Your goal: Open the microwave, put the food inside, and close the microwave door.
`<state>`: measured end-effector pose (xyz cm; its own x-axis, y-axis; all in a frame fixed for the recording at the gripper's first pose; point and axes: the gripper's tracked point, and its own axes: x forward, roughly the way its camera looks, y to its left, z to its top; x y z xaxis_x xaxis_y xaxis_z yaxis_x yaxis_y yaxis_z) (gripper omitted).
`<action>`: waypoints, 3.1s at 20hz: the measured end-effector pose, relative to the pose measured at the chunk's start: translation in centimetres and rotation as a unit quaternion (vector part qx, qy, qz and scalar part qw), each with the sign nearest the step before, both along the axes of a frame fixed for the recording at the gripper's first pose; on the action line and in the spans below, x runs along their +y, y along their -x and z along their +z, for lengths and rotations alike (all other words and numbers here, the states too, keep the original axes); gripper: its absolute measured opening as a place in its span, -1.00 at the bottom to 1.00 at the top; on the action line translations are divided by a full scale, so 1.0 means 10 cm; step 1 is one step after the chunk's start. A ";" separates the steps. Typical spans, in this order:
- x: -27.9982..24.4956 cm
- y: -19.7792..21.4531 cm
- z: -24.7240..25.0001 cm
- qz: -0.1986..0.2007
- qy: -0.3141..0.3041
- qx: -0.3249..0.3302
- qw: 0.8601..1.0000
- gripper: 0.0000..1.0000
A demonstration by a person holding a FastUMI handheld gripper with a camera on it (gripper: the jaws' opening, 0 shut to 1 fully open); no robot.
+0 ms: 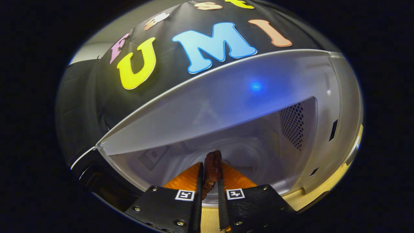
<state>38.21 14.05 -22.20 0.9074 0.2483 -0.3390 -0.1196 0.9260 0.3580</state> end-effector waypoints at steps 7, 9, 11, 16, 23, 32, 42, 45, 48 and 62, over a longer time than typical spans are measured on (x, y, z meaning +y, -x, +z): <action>-0.23 -0.04 -0.15 -0.029 0.130 -0.001 0.991 0.88; -0.25 -0.05 -0.04 -0.029 0.174 -0.024 0.984 0.88; -0.19 -0.06 0.10 -0.016 0.200 -0.054 0.978 0.88; -0.25 -0.07 0.43 -0.036 0.255 -0.112 0.960 0.89; -0.18 0.31 0.66 -0.006 0.207 -0.097 0.974 0.89; 0.05 1.39 1.37 0.045 0.167 -0.132 0.976 0.89; 0.80 2.61 1.96 0.145 0.090 -0.156 0.973 0.88; 1.08 2.97 2.04 0.183 0.066 -0.155 0.969 0.90; 1.41 3.34 2.10 0.231 0.047 -0.159 0.959 0.90; 2.33 4.46 1.31 0.380 0.042 -0.070 0.922 -0.83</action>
